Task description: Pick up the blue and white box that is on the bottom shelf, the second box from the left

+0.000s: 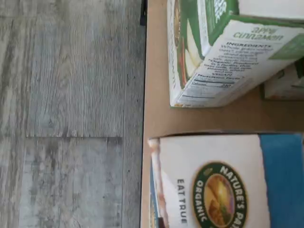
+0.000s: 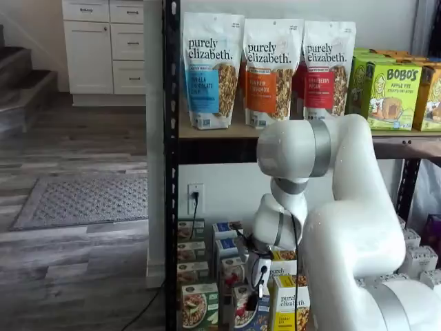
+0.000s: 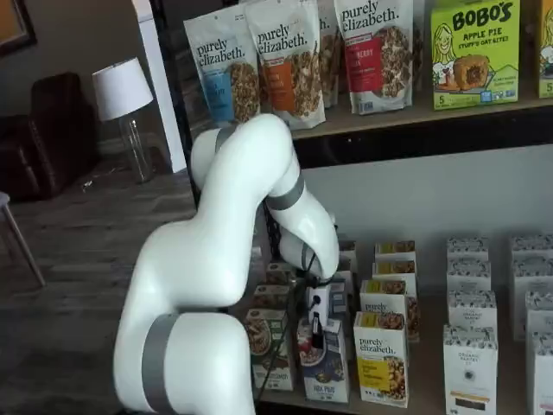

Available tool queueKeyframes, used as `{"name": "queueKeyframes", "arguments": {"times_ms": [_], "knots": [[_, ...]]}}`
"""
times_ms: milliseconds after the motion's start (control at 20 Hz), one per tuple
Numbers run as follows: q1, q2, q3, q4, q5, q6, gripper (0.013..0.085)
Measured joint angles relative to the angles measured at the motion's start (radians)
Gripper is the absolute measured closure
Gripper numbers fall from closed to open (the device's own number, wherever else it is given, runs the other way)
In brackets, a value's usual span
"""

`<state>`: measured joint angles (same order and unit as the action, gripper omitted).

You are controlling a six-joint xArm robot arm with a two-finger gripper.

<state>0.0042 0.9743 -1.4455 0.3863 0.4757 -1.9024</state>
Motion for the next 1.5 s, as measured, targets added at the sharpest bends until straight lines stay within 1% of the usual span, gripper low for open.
{"name": "queueKeyframes", "arguments": {"times_ms": [150, 250, 500, 650, 900, 1150, 1400, 1500], "knots": [[0.000, -0.008, 0.015, -0.028, -0.010, 0.024, 0.0530], [0.000, -0.015, 0.024, -0.036, -0.010, 0.029, 0.0530], [0.003, -0.042, 0.056, -0.015, 0.004, 0.013, 0.0530], [0.008, -0.066, 0.091, -0.004, -0.002, 0.007, 0.0530], [0.020, -0.118, 0.171, 0.021, -0.023, -0.008, 0.0530], [0.040, -0.198, 0.289, 0.035, -0.062, -0.009, 0.0530], [0.061, -0.289, 0.411, -0.003, -0.096, 0.042, 0.0530], [0.070, -0.325, 0.454, -0.007, -0.101, 0.054, 0.0530]]}}
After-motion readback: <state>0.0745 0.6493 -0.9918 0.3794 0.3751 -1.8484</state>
